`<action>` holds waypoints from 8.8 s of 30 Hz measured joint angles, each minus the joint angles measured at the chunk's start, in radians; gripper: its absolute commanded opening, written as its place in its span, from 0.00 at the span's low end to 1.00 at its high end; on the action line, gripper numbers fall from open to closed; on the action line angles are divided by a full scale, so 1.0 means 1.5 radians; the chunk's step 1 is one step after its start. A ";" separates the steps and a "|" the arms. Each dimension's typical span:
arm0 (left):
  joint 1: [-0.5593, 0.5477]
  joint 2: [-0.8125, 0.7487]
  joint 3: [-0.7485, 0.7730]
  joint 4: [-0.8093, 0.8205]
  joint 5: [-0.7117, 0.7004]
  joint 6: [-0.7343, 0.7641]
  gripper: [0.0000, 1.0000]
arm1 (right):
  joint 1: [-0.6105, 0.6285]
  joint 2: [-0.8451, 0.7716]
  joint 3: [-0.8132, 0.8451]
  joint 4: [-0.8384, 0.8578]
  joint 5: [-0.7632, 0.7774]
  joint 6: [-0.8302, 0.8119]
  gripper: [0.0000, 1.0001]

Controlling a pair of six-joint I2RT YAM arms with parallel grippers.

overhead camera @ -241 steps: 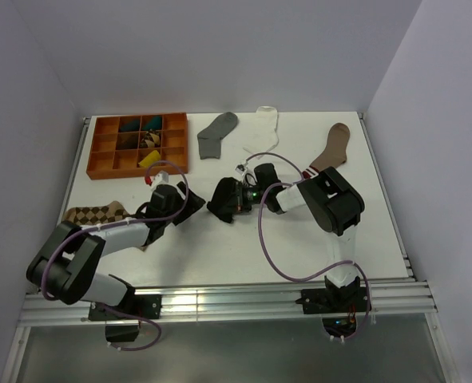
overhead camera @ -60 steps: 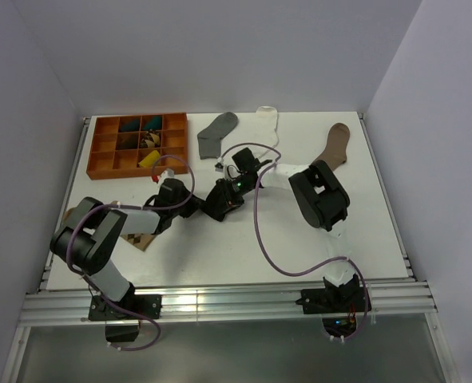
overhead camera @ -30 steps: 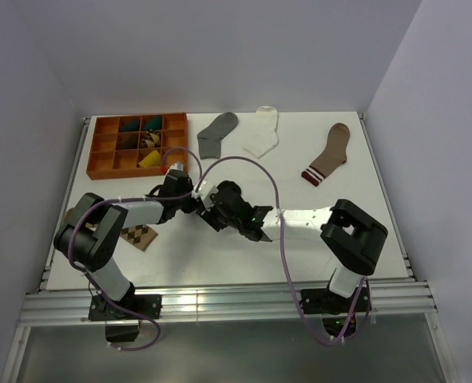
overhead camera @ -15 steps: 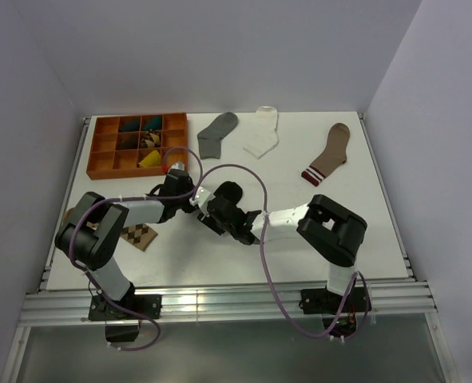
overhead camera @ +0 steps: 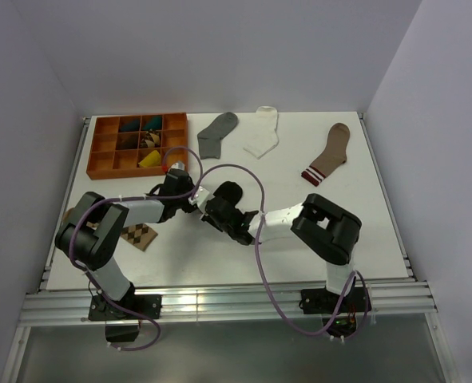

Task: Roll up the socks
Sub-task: Roll the sock at the center of the board.

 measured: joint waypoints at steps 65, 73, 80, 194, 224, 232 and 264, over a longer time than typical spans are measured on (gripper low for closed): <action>0.023 -0.097 -0.155 0.139 -0.005 -0.089 0.66 | -0.306 0.206 0.259 -0.292 -0.863 0.337 0.02; 0.016 -0.120 -0.174 0.128 -0.025 -0.142 0.64 | -0.306 0.206 0.257 -0.288 -0.858 0.355 0.02; -0.017 -0.125 -0.175 0.114 -0.058 -0.181 0.60 | -0.306 0.205 0.252 -0.278 -0.854 0.375 0.02; 0.022 -0.200 -0.141 -0.031 -0.056 -0.066 0.67 | -0.273 0.087 0.142 -0.181 -0.661 0.332 0.00; -0.028 -0.087 -0.137 0.120 -0.055 -0.145 0.60 | -0.328 0.120 0.087 -0.079 -0.789 0.503 0.00; -0.036 -0.061 -0.125 0.136 -0.056 -0.152 0.49 | -0.329 0.121 0.081 -0.065 -0.791 0.513 0.00; -0.068 -0.040 -0.025 -0.013 -0.085 -0.060 0.00 | -0.138 -0.203 -0.054 -0.100 -0.251 0.187 0.60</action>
